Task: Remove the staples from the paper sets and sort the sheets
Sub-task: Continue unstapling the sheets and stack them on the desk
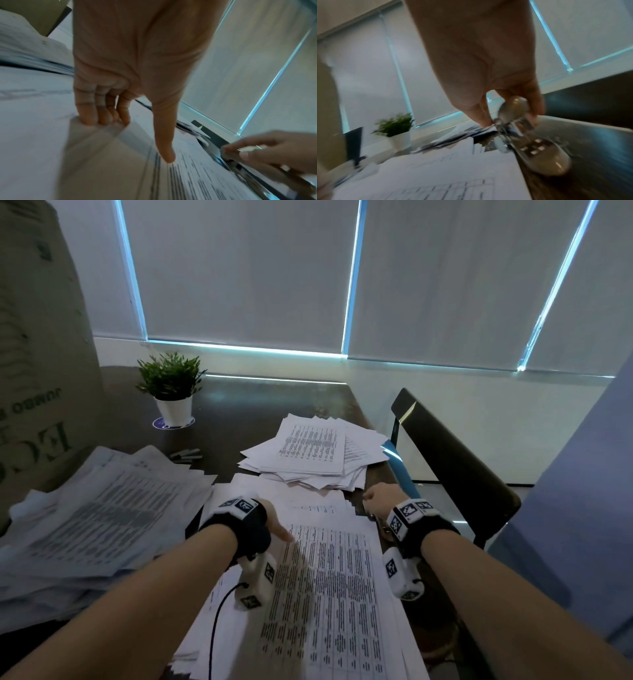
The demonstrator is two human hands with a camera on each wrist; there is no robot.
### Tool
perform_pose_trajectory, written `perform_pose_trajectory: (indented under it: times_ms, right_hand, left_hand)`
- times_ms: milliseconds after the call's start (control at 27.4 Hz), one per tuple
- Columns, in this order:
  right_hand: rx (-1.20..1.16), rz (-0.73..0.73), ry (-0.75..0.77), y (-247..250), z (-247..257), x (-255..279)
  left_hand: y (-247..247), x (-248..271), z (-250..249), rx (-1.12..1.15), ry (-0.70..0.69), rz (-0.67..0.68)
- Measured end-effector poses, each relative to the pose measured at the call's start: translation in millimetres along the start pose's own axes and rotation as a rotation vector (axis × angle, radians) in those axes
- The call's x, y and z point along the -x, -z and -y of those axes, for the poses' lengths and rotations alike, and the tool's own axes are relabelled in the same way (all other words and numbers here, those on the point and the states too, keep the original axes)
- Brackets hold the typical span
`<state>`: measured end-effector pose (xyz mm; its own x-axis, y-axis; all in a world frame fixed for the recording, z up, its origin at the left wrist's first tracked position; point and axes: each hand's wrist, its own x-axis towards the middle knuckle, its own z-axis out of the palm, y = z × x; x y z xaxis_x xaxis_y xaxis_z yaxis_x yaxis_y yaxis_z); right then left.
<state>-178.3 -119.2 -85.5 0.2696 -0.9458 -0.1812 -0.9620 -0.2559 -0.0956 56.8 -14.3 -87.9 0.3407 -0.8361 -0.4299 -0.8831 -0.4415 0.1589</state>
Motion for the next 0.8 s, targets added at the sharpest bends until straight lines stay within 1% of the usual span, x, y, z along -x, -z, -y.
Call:
perform_pose_trajectory:
  times_ms: [73,110,146,183,219,256,292,329,366,402,475,512,585,621,658,731,768,804]
  right_hand:
    - [0.157,-0.076,-0.024,5.2,13.2,11.0]
    - [0.209,-0.137,0.032,7.3,20.7,17.6]
    - [0.196,-0.166,0.143,8.4,28.2,23.0]
    - [0.122,-0.119,0.259,8.8,35.3,27.6]
    - [0.042,-0.004,0.338,7.6,42.7,32.8]
    - [0.026,0.131,0.360,2.6,48.9,34.7]
    - [0.055,0.221,0.346,-3.9,53.1,34.9]
    - [0.093,0.238,0.313,-10.8,53.8,31.7]
    - [0.099,0.204,0.287,-15.2,53.0,30.0]
    - [0.087,0.169,0.270,-17.6,51.6,27.9]
    - [0.069,0.132,0.274,-15.5,52.9,26.5]
    - [0.038,0.096,0.302,-14.3,54.2,24.3]
    - [-0.121,0.007,0.406,-16.4,56.4,22.3]
    - [-0.210,-0.039,0.452,-18.6,54.5,22.7]
    - [-0.289,-0.075,0.467,-18.8,50.7,23.1]
    - [-0.448,-0.130,0.443,-9.4,41.7,25.9]
    - [-0.544,-0.160,0.411,-1.8,37.0,25.5]
    - [-0.637,-0.199,0.378,6.9,33.3,24.5]
  left_hand:
    - [-5.8,-1.0,-4.3,0.071,-0.019,0.027]
    - [-8.1,0.2,-7.5,0.083,-0.032,0.049]
    - [-10.0,-0.5,-8.8,0.091,-0.055,0.045]
    - [-10.3,0.4,-10.0,0.086,-0.057,0.038]
    - [-10.6,0.4,-10.9,0.084,-0.068,0.017]
    - [-11.5,-1.1,-11.4,0.084,-0.067,-0.013]
    - [-10.6,-0.4,-11.8,0.079,-0.092,-0.035]
    - [-9.2,0.8,-11.9,0.098,-0.111,-0.030]
    - [-8.1,2.1,-11.4,0.128,-0.137,-0.009]
    - [-5.9,5.8,-10.7,0.168,-0.133,0.045]
    - [0.3,10.4,-5.5,0.222,-0.129,0.084]
    - [3.8,9.3,-0.3,0.230,-0.123,0.070]
    - [8.2,4.3,11.0,0.311,-0.074,0.021]
    - [10.9,6.3,13.8,0.396,-0.051,0.022]
    - [12.4,3.6,16.7,0.528,-0.041,0.009]
    - [14.7,1.9,21.9,0.814,-0.025,0.001]
    - [16.0,4.9,23.2,0.914,-0.043,0.040]
    - [17.8,7.9,24.0,0.944,-0.078,0.091]
